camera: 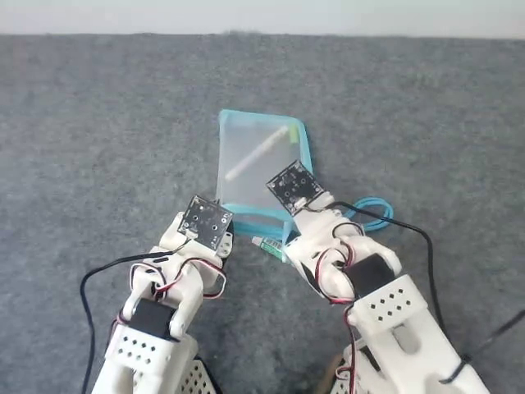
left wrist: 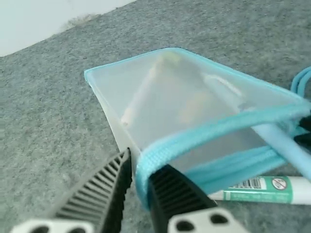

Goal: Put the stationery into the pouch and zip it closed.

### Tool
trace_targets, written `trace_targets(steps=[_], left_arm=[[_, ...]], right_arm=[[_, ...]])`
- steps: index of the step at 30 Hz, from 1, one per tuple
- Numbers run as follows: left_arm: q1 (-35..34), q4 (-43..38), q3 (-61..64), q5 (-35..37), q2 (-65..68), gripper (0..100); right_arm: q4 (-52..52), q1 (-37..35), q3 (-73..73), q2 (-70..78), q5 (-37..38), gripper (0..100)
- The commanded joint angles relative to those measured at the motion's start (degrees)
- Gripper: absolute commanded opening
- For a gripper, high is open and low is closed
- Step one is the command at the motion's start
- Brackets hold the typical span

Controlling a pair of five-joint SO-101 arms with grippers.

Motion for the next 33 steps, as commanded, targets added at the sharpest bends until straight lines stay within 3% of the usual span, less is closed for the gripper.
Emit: trace_targets(steps=[1,8,13,21,24,28,33], left_arm=[[0.1,-0.2,-0.9,0.0,0.3,1],[0.1,-0.3,-0.9,0.0,0.3,1],[0.1,-0.3,-0.9,-0.2,0.3,1],[0.1,-0.3,-0.9,-0.4,0.3,1],[0.1,-0.3,-0.9,-0.4,0.3,1],[0.1,-0.4,-0.6,-0.4,0.3,1],[0.1,-1.8,0.1,-0.4,0.3,1]], right_arm=[[3.0,-0.9,-6.3,-2.0,-1.5,6.9],[10.9,-1.0,-12.7,-1.5,1.1,6.9],[15.1,-1.3,-19.8,-1.3,-2.5,6.9],[15.3,-1.5,-15.6,2.9,-4.1,7.0],[15.4,-5.5,-15.6,4.3,-4.1,7.2],[16.5,-12.2,-15.0,6.0,-4.1,16.2],[17.0,-10.3,-14.7,7.3,-4.0,21.6]])
